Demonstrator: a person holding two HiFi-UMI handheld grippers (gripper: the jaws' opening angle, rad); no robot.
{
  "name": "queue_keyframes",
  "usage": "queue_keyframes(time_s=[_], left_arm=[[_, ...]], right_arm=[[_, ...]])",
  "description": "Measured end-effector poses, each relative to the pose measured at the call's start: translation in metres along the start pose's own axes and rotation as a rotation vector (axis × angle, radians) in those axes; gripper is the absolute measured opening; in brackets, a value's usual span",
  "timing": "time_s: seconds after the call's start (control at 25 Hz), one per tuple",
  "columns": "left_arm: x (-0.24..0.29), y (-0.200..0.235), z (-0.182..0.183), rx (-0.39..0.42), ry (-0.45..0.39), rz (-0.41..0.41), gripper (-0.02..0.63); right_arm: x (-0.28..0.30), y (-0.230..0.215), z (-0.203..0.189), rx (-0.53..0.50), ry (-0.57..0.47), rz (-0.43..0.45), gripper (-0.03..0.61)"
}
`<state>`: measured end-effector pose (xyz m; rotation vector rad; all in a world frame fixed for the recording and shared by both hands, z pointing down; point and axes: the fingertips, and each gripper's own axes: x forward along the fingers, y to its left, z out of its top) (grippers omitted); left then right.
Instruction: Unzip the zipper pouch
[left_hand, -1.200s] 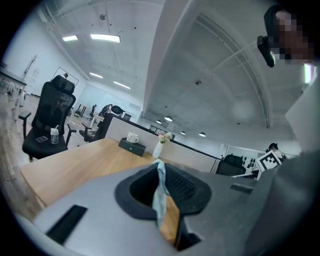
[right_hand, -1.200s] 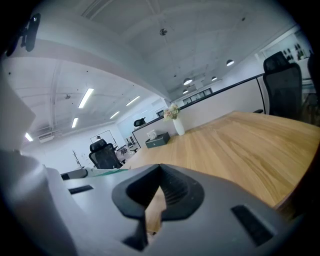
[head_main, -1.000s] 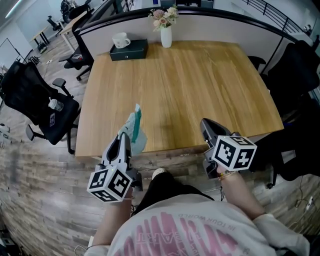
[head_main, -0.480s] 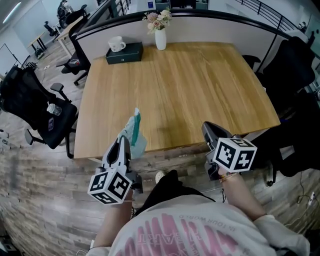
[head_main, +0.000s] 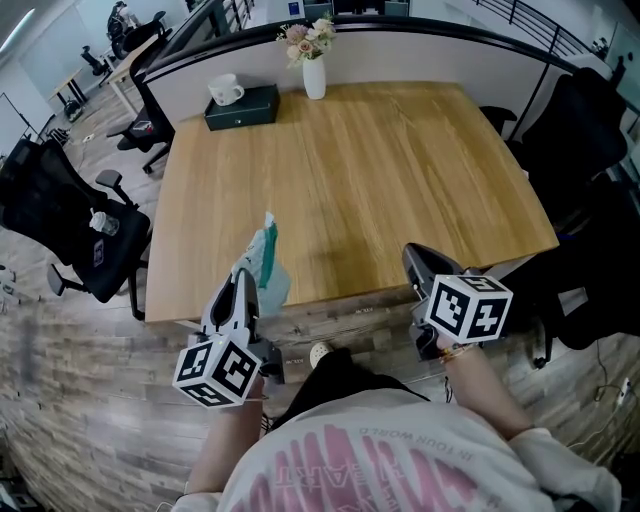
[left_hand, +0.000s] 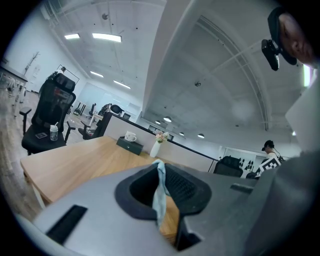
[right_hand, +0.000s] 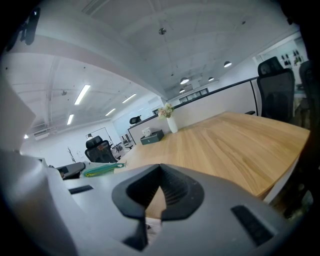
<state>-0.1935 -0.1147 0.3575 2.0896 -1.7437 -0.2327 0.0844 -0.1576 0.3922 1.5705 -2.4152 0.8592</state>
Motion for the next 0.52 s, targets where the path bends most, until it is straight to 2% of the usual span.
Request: queue_keyframes(time_s=[0.24, 0.52], left_arm=[[0.005, -0.003, -0.002, 0.001, 0.012, -0.011, 0.044], [0.009, -0.012, -0.004, 0.047, 0.012, -0.041, 0.044]], right_arm=[[0.003, -0.003, 0.001, 0.002, 0.005, -0.005, -0.002], [0.004, -0.006, -0.007, 0.007, 0.018, -0.008, -0.002]])
